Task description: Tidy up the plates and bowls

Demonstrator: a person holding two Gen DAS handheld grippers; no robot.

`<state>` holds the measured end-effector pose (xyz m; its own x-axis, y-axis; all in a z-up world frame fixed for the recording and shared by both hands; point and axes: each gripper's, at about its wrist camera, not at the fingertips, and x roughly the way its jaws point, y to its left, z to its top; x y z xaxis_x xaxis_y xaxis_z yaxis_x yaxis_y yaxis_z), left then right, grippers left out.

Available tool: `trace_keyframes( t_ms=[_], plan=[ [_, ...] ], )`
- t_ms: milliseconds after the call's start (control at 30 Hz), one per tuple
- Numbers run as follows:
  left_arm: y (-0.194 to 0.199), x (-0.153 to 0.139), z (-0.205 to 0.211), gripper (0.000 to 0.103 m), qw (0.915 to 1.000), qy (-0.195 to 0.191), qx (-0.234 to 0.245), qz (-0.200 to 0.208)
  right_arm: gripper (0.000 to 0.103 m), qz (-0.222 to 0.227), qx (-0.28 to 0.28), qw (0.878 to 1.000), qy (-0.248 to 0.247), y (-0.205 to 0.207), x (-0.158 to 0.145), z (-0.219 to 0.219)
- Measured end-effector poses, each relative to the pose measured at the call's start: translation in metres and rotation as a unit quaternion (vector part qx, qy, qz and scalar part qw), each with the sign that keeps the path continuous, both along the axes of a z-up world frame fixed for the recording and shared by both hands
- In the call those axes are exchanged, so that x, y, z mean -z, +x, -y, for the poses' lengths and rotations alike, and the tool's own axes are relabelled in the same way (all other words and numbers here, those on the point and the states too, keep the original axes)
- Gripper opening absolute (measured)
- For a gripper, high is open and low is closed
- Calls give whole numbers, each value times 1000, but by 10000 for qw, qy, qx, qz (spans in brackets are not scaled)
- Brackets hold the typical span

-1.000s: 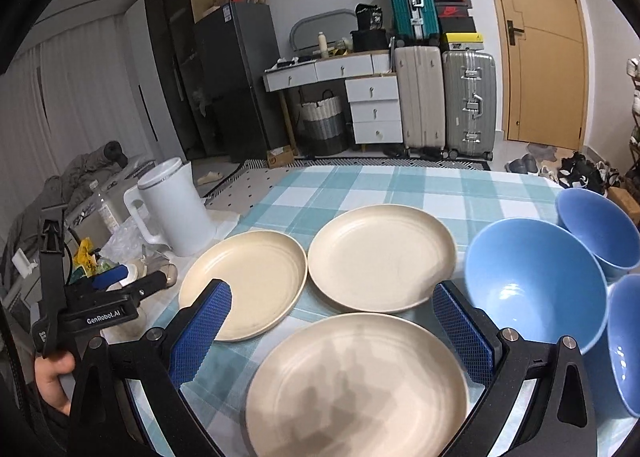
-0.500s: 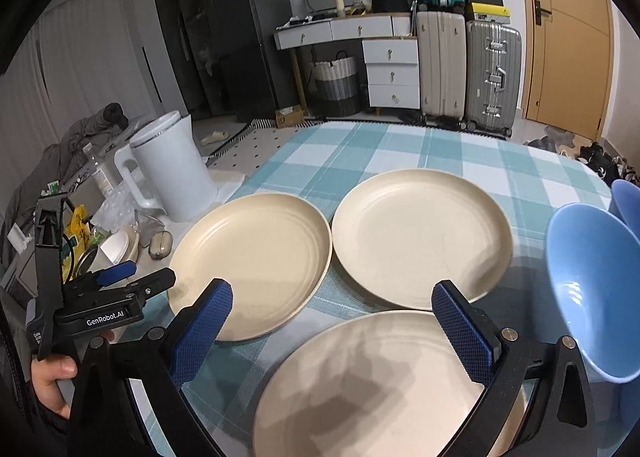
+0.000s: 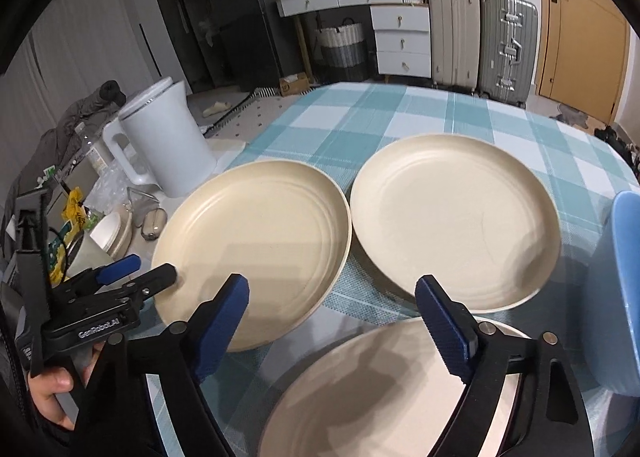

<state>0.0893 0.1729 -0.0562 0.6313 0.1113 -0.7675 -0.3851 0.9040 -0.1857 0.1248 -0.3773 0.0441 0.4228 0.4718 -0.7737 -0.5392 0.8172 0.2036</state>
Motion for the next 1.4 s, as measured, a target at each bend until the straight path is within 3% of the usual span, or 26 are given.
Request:
trace_keyframes(
  t_ms=[400, 533, 767, 1033, 1400],
  plan=[
    [0, 7, -8, 57, 9999, -139, -4, -61, 66, -387, -93, 9992, -104, 18, 27, -23],
    [0, 5, -5, 49, 9998, -159, 82, -21, 52, -471, -111, 9987, -139, 21, 30, -29],
    [2, 2, 6, 24, 9994, -149, 300, 130, 29, -425, 40, 9986, -318, 24, 35, -34],
    [1, 1, 9, 21, 9996, -25, 263, 115, 14, -345, 91, 9988, -330, 23, 34, -32],
    [-9, -16, 13, 20, 9991, 123, 287, 282, 14, -165, 116, 9989, -430, 13, 23, -30]
  ],
)
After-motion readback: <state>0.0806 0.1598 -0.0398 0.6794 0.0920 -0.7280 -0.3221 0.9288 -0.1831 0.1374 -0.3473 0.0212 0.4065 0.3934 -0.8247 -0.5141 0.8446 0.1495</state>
